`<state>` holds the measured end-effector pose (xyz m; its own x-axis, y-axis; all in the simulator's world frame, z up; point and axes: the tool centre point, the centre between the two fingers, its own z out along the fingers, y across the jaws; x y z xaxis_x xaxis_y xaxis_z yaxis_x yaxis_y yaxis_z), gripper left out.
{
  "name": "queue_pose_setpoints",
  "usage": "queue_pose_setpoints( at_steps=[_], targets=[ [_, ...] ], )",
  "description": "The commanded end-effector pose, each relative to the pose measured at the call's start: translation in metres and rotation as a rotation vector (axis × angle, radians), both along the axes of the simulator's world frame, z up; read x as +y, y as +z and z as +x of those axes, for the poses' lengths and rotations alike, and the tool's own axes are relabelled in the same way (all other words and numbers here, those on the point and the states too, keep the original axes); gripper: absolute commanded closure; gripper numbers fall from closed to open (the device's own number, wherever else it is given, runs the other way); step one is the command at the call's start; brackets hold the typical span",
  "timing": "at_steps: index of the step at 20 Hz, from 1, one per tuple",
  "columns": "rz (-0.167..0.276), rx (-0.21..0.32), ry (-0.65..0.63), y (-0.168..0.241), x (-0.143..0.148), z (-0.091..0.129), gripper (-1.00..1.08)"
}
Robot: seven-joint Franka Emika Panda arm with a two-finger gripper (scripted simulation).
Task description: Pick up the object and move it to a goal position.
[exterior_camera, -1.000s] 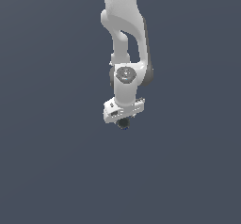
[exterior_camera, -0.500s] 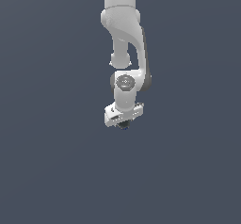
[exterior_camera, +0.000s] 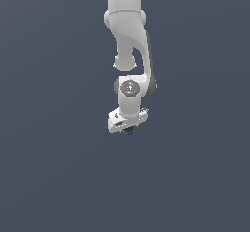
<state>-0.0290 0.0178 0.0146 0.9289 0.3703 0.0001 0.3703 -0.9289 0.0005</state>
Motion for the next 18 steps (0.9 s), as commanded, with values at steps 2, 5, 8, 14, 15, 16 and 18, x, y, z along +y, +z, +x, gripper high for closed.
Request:
queue_pose_setpoints(
  at_steps=[2,5,8,14,15,16,18],
  targets=[
    [0.000,0.000,0.000,-0.001,0.000,0.000,1.08],
    [0.000,0.000,0.000,-0.001,0.000,0.000,1.08],
    [0.000,-0.005,0.000,0.002,-0.001,0.001,1.08],
    [0.003,-0.071,0.012,0.029,-0.015,0.022,1.08],
    [0.004,-0.089,0.015,0.036,-0.019,0.028,1.08],
    [0.005,-0.108,0.019,0.044,-0.023,0.033,1.08],
    [0.008,-0.152,0.026,0.063,-0.032,0.045,1.08]
  ],
)
